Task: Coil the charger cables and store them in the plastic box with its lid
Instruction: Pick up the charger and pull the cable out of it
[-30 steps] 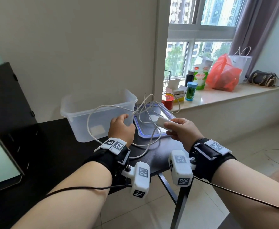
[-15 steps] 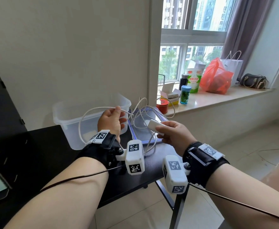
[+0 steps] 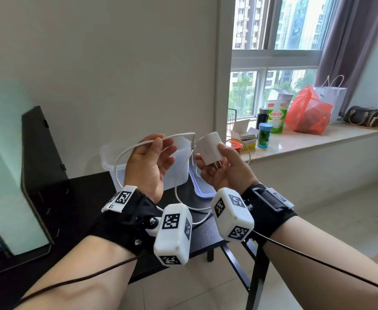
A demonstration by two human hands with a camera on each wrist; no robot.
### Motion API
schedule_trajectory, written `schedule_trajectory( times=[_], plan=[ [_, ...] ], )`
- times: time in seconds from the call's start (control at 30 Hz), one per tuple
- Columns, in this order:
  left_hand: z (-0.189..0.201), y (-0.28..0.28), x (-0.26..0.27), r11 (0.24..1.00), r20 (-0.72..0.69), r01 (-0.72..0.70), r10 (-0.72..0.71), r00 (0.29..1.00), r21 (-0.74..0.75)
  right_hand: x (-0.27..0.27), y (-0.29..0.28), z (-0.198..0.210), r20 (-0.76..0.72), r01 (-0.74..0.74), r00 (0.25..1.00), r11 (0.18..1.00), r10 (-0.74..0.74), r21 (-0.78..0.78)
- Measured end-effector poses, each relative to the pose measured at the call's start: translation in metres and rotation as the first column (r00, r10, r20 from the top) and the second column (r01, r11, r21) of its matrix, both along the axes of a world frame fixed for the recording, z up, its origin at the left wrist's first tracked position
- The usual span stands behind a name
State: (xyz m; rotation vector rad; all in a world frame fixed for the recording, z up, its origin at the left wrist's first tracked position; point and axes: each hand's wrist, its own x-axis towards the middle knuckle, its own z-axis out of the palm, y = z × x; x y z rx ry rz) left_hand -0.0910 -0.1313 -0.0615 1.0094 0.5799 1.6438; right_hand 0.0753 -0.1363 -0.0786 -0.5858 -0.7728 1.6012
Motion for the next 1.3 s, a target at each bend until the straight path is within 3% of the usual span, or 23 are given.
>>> schedule_trajectory(
  times=[0.17, 0.53, 0.6, 0.67, 0.77, 0.93, 1.0, 1.17, 1.3],
  plan=[
    [-0.002, -0.014, -0.005, 0.992, -0.042, 0.117, -0.119, 0.992, -0.048, -0.013, -0.003, 0.012, -0.093, 0.038, 0.995, 0.998, -0.034, 0.045],
    [-0.022, -0.019, -0.016, 0.958, -0.356, 0.059, -0.161, 0.920, -0.281, 0.001, -0.014, 0.024, -0.133, 0.107, 0.987, 0.985, -0.090, 0.133],
    [-0.023, -0.020, -0.016, 0.937, -0.438, 0.033, -0.193, 0.878, -0.347, 0.001, -0.016, 0.023, -0.098, 0.147, 0.986, 0.984, -0.137, 0.101],
    [-0.022, -0.023, -0.018, 0.908, -0.546, 0.029, -0.277, 0.791, -0.418, -0.002, -0.018, 0.020, -0.048, 0.200, 0.979, 0.975, -0.197, 0.094],
    [-0.017, -0.030, -0.019, 0.903, -0.637, 0.026, -0.322, 0.700, -0.428, -0.010, -0.023, 0.015, 0.010, 0.202, 0.979, 0.969, -0.205, 0.145],
    [-0.001, -0.033, -0.011, 0.977, -0.513, -0.050, -0.066, 0.856, -0.209, -0.019, -0.030, 0.010, 0.144, 0.119, 0.977, 0.966, -0.155, 0.231],
    [0.007, -0.033, -0.010, 0.987, -0.531, -0.073, -0.014, 0.847, -0.142, -0.022, -0.033, 0.006, 0.201, 0.078, 0.971, 0.964, -0.132, 0.254],
    [0.019, -0.035, -0.002, 0.968, -0.538, 0.096, -0.211, 0.816, -0.233, -0.024, -0.043, -0.001, 0.310, -0.032, 0.949, 0.967, -0.050, 0.254],
    [0.016, -0.040, 0.006, 0.960, -0.484, 0.158, -0.254, 0.837, -0.231, -0.017, -0.047, -0.004, 0.383, -0.106, 0.924, 0.961, -0.001, 0.257]
  ],
)
